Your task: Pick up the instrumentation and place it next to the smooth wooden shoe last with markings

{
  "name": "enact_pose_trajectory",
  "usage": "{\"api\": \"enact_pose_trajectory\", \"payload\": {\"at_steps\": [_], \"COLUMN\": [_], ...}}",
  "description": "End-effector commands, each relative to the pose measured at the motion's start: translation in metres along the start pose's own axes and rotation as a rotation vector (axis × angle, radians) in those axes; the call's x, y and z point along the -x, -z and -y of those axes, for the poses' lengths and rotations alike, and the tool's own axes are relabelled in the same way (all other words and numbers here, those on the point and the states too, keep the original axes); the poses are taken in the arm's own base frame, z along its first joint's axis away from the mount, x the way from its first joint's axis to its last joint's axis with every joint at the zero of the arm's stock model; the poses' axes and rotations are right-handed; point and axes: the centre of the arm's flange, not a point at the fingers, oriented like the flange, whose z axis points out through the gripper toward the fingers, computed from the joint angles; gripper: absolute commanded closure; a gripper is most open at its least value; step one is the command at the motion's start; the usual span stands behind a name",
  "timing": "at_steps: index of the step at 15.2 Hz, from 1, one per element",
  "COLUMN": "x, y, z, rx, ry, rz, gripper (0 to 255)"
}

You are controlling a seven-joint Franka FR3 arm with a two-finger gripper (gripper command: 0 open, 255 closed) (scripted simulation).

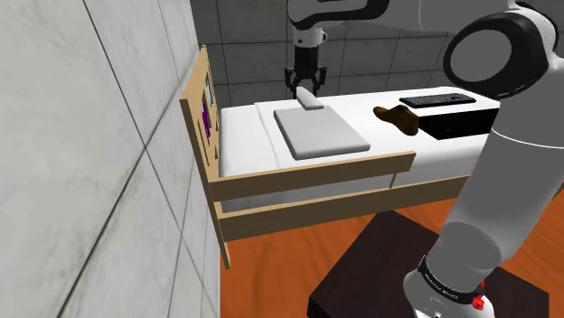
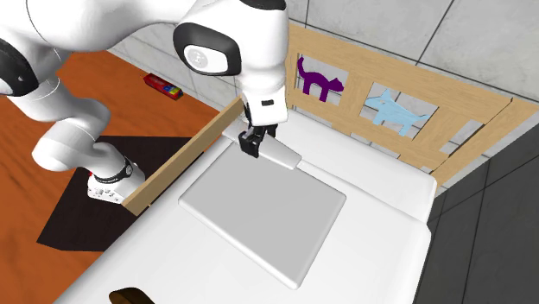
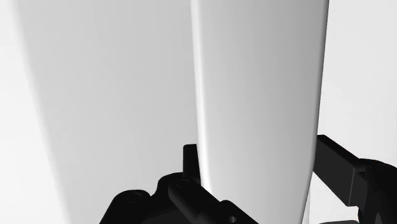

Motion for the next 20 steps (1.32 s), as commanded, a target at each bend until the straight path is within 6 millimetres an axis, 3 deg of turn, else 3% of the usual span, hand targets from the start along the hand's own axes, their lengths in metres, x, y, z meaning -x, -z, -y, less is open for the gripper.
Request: {"api": "enact_pose_trajectory", "payload": {"at_steps": [1, 20], "x": [0.012, 0.096], "y": [-0.001, -0.003], "z": [-0.026, -0.262], "rx": [-0.001, -0.001], "ry": [0.000, 0.000], "rz": [0.000, 0.000], "gripper": [255, 255]}}
